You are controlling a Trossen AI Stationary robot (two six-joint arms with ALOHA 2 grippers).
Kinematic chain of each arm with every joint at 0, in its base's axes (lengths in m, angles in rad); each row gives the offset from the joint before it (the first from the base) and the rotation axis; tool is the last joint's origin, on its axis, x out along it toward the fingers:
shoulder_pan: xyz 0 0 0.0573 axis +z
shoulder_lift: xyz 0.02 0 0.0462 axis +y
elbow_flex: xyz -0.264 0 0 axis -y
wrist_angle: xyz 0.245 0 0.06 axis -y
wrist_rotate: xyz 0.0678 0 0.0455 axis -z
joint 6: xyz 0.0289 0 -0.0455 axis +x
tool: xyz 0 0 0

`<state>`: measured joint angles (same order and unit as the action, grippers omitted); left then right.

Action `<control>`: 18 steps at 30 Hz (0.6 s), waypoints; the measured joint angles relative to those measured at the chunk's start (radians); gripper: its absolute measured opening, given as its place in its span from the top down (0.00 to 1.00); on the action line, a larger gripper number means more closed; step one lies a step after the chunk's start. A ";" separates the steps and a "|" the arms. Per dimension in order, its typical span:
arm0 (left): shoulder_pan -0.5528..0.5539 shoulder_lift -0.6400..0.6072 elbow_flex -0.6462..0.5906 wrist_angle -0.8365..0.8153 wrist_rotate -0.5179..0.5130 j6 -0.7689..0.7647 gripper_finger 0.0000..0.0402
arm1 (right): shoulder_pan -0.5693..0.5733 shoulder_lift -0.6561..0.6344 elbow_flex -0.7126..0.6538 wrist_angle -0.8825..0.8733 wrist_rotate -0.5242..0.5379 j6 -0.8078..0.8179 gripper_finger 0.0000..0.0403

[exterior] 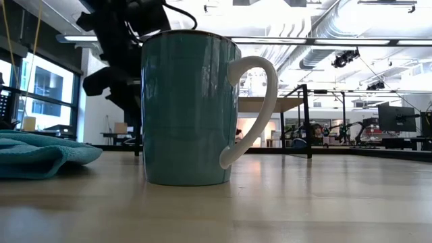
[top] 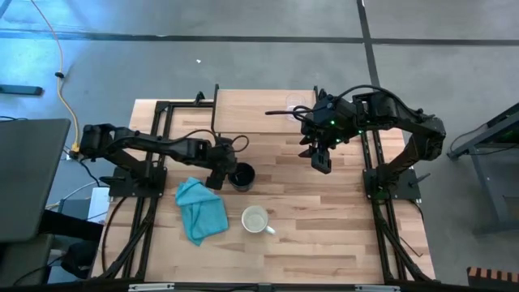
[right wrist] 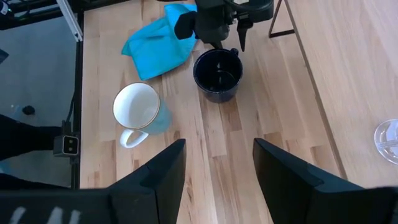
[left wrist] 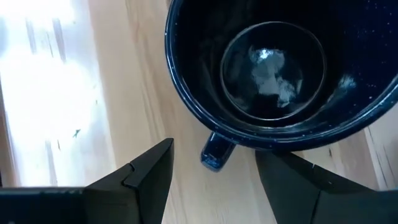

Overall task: Stack small to large cups/mugs on shelf
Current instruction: Put the dark blue mug on the shelf

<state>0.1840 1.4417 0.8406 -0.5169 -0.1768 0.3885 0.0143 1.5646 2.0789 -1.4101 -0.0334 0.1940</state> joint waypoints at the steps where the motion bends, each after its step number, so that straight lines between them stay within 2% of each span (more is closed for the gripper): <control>1: 0.000 0.003 0.000 0.002 0.000 0.000 0.46 | 0.000 0.000 0.000 0.000 0.000 0.000 0.56; 18: -0.001 0.010 0.000 0.001 0.011 0.025 0.68 | 0.000 0.000 0.000 0.001 0.000 -0.011 0.56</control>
<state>0.1833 1.4513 0.8406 -0.5159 -0.1661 0.4134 0.0143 1.5642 2.0792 -1.4094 -0.0334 0.1829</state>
